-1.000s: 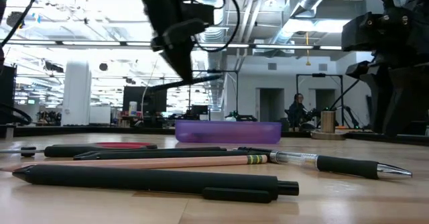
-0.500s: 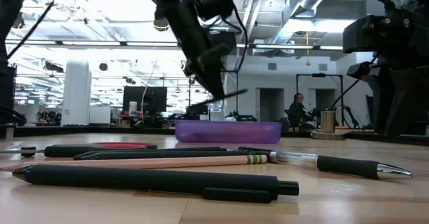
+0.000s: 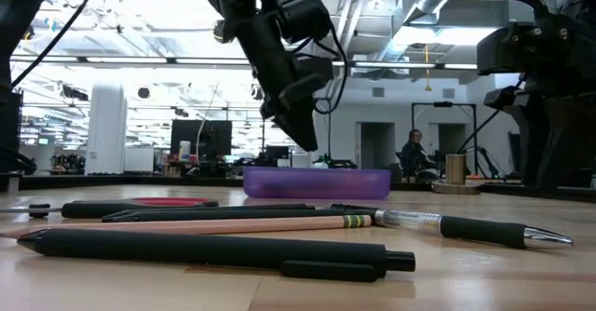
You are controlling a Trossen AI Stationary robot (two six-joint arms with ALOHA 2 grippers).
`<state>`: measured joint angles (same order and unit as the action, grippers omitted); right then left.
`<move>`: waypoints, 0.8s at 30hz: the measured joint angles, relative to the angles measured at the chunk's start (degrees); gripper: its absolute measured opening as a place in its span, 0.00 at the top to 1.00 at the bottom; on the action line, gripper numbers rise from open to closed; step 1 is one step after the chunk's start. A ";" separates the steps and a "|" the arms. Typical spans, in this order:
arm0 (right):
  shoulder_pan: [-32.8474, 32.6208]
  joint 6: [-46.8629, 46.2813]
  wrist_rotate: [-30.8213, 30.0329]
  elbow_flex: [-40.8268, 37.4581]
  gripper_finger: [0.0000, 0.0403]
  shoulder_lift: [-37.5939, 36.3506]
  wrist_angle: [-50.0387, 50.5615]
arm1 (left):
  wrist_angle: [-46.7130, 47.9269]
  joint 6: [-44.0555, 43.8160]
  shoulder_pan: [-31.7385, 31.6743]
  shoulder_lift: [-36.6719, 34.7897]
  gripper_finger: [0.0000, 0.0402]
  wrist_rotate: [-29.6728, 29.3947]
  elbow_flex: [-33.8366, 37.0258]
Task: Pick & place school supplies into a supply box
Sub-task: Put the black pen into the purple supply box
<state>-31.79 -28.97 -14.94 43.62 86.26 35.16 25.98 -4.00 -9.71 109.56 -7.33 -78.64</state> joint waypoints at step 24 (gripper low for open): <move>-0.83 -5.59 -2.59 0.00 0.81 0.00 -4.57 | 20.48 -1.30 22.92 -5.65 0.67 0.85 -13.76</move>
<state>-32.62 -34.56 -17.53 43.62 86.26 30.59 46.46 -5.31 13.22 103.91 -6.48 -92.40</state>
